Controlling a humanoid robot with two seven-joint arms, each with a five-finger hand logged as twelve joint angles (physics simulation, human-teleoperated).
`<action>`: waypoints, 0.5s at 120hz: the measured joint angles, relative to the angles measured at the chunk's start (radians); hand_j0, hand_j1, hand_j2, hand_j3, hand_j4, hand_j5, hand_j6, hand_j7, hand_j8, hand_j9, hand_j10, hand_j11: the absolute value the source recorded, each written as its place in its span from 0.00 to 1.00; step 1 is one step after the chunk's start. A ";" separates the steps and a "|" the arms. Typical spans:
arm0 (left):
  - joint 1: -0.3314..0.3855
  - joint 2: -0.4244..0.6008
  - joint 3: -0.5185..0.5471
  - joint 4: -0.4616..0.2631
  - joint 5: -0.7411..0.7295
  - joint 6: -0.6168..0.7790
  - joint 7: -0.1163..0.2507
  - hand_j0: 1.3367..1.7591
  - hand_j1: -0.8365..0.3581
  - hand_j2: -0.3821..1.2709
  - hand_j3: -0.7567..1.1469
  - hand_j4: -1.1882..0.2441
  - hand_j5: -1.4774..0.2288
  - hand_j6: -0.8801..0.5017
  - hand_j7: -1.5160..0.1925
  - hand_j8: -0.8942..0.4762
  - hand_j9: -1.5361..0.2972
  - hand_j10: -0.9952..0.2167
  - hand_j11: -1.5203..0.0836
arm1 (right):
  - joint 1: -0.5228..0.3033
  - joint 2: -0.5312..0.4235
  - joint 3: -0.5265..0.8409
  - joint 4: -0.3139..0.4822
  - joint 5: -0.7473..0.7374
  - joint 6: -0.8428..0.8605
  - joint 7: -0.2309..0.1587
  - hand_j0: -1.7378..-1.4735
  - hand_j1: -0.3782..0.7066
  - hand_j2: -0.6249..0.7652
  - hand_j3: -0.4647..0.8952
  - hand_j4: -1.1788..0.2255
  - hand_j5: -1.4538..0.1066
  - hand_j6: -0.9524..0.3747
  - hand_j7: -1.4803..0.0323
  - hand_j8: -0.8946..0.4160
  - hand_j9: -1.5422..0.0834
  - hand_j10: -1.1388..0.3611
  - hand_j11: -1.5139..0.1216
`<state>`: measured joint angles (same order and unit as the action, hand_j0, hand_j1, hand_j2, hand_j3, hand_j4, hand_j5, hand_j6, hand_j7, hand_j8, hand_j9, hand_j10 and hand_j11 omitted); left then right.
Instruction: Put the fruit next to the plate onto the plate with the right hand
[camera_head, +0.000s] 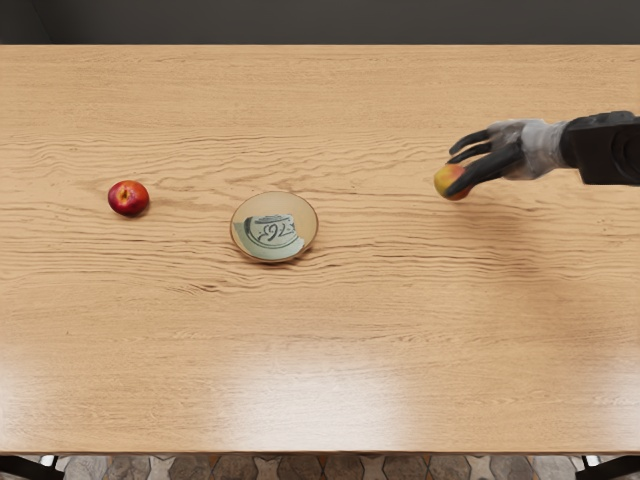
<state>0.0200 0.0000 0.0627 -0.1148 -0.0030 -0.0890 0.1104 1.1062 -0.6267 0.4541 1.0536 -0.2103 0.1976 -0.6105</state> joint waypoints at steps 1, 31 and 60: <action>0.000 0.000 0.000 0.000 0.000 0.000 0.000 0.76 0.98 0.23 0.40 0.82 0.86 0.63 0.88 0.64 0.83 0.81 0.94 | -0.005 -0.001 0.015 -0.006 0.011 0.023 0.000 0.30 0.67 0.85 0.34 0.26 0.19 0.33 0.25 0.39 0.24 0.38 0.23; 0.000 0.000 0.000 0.000 0.000 0.000 0.000 0.76 0.98 0.23 0.40 0.82 0.86 0.63 0.88 0.64 0.83 0.81 0.94 | -0.013 0.270 0.178 -0.202 0.049 0.276 0.000 0.31 0.64 0.86 0.34 0.24 0.17 0.30 0.24 0.38 0.22 0.35 0.20; 0.000 0.000 0.000 0.000 0.000 0.000 0.000 0.76 0.98 0.23 0.40 0.82 0.86 0.63 0.88 0.64 0.83 0.81 0.94 | 0.061 0.571 0.182 -0.406 -0.061 0.294 0.000 0.30 0.70 0.88 0.34 0.23 0.18 0.25 0.23 0.40 0.23 0.39 0.21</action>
<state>0.0199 0.0000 0.0627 -0.1149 -0.0030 -0.0890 0.1104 1.1672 -0.0552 0.6359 0.6481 -0.2718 0.4921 -0.6109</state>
